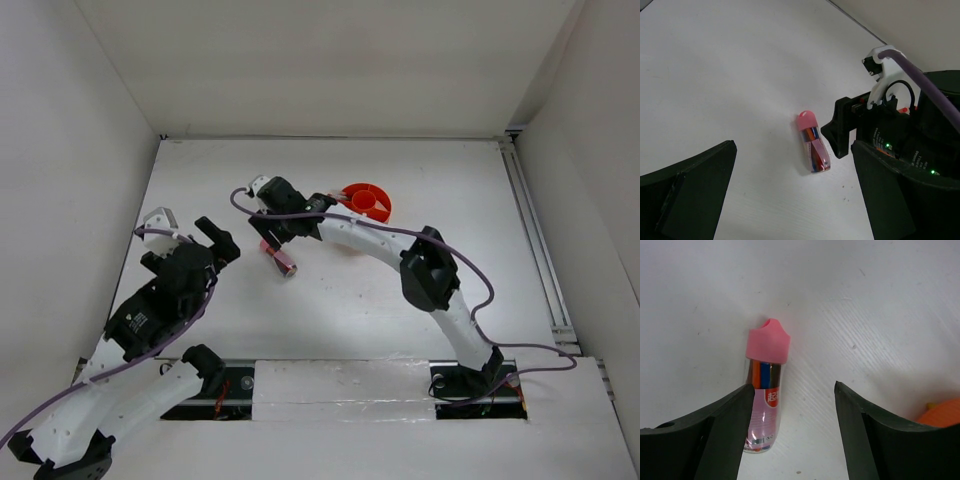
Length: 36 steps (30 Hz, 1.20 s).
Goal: Sort the stationery into containers
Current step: Pick up the stationery from the center of the board.
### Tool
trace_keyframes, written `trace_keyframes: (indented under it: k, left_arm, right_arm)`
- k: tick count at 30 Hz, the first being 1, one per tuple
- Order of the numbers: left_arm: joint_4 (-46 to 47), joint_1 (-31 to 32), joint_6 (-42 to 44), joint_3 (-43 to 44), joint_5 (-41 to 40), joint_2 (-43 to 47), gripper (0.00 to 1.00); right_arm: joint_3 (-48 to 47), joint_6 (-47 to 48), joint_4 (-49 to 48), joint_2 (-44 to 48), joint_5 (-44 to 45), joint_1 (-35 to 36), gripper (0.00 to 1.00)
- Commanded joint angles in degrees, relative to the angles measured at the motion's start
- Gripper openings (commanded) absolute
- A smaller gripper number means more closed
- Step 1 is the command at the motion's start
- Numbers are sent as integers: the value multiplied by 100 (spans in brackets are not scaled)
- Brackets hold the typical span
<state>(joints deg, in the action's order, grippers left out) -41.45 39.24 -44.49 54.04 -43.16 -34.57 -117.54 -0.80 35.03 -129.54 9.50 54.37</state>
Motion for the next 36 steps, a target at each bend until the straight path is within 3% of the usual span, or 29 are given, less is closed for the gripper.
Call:
trace_keyframes:
  k: [1, 20, 24, 28, 30, 36]
  left_arm:
    - [-21, -22, -148, 203, -202, -85, 99]
    - [269, -22, 212, 98, 132, 134, 99]
    - [269, -22, 213, 98, 132, 134, 99]
    - [331, -22, 265, 98, 194, 74, 99]
    - [331, -22, 265, 98, 307, -67, 99]
    - [252, -22, 336, 598, 361, -656, 99]
  right_arm:
    - [-340, -262, -13, -10, -238, 65, 71]
    - [-1790, -210, 865, -1689, -651, 118, 70]
    - [-1598, -88, 1093, -1751, -440, 118, 51]
    - [-1290, 44, 1147, -1558, -370, 118, 21]
    - [-1176, 123, 1034, -1435, -422, 118, 0]
    - [325, 54, -652, 233, -1449, -13, 0]
